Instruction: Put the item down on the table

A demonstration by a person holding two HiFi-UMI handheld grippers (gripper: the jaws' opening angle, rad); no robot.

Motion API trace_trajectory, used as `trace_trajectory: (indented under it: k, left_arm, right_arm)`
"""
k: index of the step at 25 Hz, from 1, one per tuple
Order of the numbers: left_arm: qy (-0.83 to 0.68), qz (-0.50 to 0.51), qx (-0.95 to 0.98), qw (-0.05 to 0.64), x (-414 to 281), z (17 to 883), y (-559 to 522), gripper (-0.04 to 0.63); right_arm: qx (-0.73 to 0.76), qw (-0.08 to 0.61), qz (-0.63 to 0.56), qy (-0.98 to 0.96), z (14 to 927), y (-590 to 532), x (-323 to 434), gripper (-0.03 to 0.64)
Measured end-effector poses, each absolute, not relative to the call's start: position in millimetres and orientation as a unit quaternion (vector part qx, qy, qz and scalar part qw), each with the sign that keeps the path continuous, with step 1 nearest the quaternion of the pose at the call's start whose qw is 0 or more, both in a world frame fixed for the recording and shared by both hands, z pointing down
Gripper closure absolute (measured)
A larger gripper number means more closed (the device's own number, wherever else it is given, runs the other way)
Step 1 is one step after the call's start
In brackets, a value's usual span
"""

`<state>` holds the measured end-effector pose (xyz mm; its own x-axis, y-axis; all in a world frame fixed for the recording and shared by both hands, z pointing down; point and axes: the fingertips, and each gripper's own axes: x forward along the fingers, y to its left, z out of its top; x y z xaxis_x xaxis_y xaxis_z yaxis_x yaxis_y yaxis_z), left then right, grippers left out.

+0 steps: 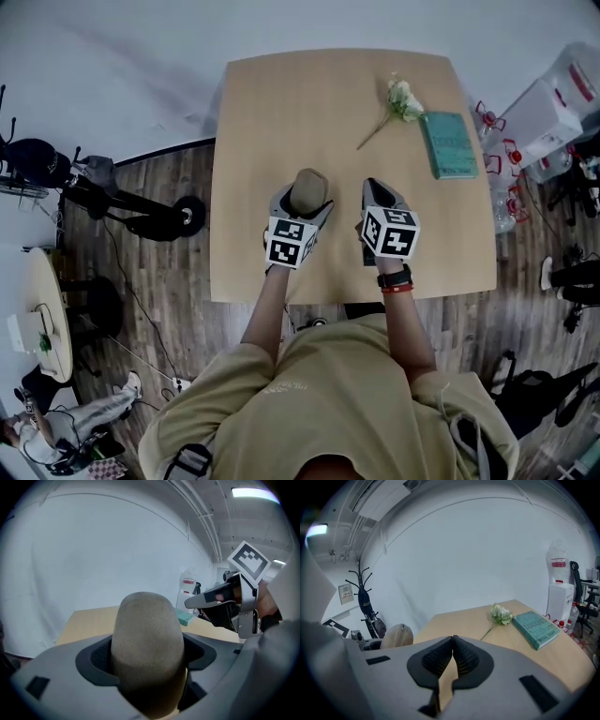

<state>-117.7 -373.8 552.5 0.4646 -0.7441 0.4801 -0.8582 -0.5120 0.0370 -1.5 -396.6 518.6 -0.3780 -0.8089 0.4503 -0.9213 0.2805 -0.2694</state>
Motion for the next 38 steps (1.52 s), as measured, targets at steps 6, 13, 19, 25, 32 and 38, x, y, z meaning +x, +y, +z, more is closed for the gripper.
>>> trace_trajectory:
  k: [6,13,19,25,32,38]
  left_arm:
    - [-0.464,0.22,0.844,0.159,-117.0,573.5,-401.5,0.217]
    - [-0.44,0.261,0.846,0.147,-112.0,594.7,-428.5,0.216]
    - [-0.42,0.291,0.848,0.14,-100.4,614.9,-446.8,0.216]
    - [-0.395,0.327,0.848,0.137,-83.5,646.2,-459.8,0.216]
    - [-0.333,0.39,0.853,0.098,-69.1,672.8,-472.2,0.216]
    - [-0.268,0.447,0.853,0.046,-62.5,692.3,-482.3,0.216]
  right_arm:
    - [0.539,0.122,0.273,-0.787,544.2,-418.6,-1.3,0.615]
    - [0.538,0.123,0.289,-0.782,559.5,-438.0,8.9,0.617]
    - [0.538,0.122,0.315,-0.772,579.2,-451.2,23.3,0.615]
    - [0.546,0.112,0.339,-0.758,596.0,-465.5,44.1,0.616]
    - [0.548,0.112,0.351,-0.751,609.4,-481.8,60.1,0.616]
    - [0.547,0.121,0.354,-0.749,619.7,-488.0,73.4,0.615]
